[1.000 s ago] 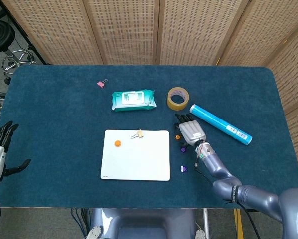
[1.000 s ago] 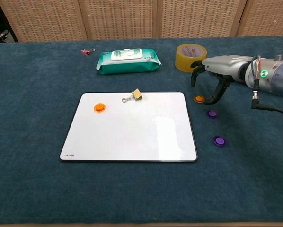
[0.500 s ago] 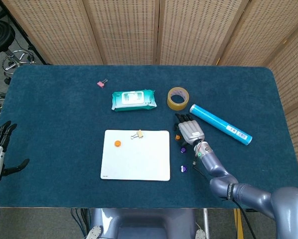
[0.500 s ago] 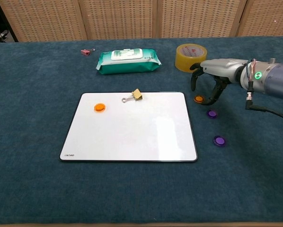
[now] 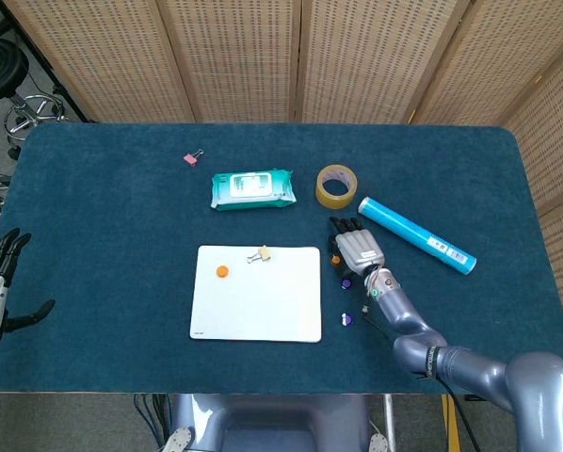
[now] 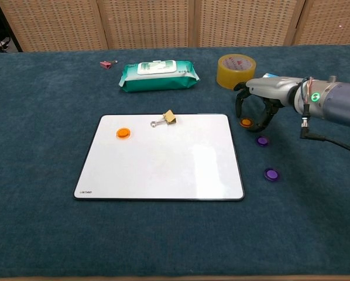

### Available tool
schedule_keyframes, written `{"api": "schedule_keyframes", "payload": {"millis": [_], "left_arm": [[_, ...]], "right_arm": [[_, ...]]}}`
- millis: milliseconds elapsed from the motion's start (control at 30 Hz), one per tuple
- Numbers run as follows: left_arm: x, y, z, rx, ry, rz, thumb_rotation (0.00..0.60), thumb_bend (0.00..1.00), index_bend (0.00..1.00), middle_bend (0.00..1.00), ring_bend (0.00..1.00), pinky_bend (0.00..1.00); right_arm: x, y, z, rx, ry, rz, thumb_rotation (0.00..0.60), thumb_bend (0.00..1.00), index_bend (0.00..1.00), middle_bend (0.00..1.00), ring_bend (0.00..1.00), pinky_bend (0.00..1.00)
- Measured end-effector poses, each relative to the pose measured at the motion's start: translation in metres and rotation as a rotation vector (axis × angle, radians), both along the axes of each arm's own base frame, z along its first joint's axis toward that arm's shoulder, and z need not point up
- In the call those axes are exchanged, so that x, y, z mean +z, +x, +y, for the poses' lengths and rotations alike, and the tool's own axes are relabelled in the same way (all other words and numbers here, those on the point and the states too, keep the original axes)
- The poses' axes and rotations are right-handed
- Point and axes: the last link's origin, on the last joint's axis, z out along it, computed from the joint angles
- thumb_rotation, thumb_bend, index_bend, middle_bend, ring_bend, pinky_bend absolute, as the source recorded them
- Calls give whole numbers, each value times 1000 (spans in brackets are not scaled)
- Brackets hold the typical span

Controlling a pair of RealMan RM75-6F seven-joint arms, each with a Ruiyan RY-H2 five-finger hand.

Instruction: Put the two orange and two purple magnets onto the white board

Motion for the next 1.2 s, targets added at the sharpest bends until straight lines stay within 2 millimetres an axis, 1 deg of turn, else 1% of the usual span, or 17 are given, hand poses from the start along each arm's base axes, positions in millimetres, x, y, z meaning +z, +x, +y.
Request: {"api": "schedule_keyframes", "payload": {"millis": [333, 600, 767, 933, 1200], "left_arm": [[1, -1, 0, 3, 1, -4, 600, 198, 15, 0, 0, 0], [1, -1, 1, 5, -1, -6, 600, 198, 15, 0, 0, 0], [1, -1, 1, 6, -1, -8, 600, 198, 15, 0, 0, 0], [1, -1, 1, 5, -3, -8, 600, 198, 15, 0, 0, 0], [1, 0, 0, 4, -5, -12, 600, 198, 15, 0, 0, 0]], "right_arm": [[-4, -1, 0, -7, 3, -7, 600, 335, 406, 0, 0, 0], [-8, -3, 0, -12, 4, -16, 600, 341, 461, 0, 0, 0], [-8, -6, 0, -16, -4, -20, 600, 343, 496, 0, 0, 0], [-6, -9, 0, -17, -8, -24, 600, 352, 508, 0, 0, 0], [0, -6, 1, -5, -19, -36, 600, 374, 518, 0, 0, 0]]}}
